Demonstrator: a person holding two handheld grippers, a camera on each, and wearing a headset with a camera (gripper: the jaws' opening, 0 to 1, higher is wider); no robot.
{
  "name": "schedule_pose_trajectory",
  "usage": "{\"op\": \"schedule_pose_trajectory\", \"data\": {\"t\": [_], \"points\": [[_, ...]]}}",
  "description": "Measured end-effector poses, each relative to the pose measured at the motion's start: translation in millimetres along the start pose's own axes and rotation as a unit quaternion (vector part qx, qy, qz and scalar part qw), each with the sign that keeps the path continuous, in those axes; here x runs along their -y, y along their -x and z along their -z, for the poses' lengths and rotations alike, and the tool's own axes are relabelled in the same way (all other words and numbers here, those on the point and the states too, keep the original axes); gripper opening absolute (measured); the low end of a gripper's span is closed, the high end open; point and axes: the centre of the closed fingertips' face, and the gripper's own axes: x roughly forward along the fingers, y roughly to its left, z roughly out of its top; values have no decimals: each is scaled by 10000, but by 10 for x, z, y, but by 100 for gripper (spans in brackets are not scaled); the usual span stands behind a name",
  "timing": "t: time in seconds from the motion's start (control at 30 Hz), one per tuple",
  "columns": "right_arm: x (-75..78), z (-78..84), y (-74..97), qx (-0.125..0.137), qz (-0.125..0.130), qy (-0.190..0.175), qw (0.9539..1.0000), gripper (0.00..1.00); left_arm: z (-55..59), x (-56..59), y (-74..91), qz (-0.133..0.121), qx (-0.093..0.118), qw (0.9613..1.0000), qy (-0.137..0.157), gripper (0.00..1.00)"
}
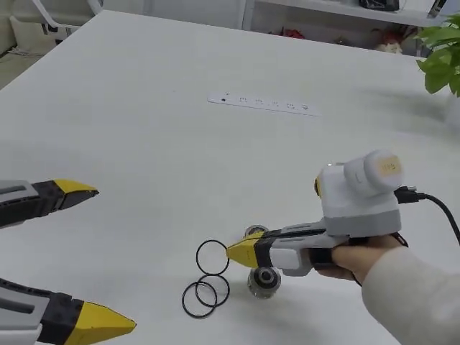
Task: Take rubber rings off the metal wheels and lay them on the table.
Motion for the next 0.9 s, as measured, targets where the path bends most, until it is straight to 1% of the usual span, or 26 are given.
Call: {"op": "schedule_pose_trajectory", "data": {"t": [0.13, 0.37, 0.47, 0.67, 0.9], "points": [[-21, 66, -30, -129, -37, 5, 9999, 0, 22, 5, 3, -9, -9, 10000, 32, 100], [-33, 107, -54, -194, -71, -36, 9998, 0, 64, 27, 5, 3, -41, 10000, 85, 100], [-38, 157, -82, -282, -64, -48, 9996, 0, 70, 30, 7, 2, -45, 9999, 96, 100], [-2, 227, -103, -441, 44, 11, 9990, 0, 76, 33, 6, -3, -51, 9999, 115, 100], [51, 257, -94, -487, 176, 34, 9987, 0, 104, 26, -2, -18, -84, 9999, 137, 100]]}}
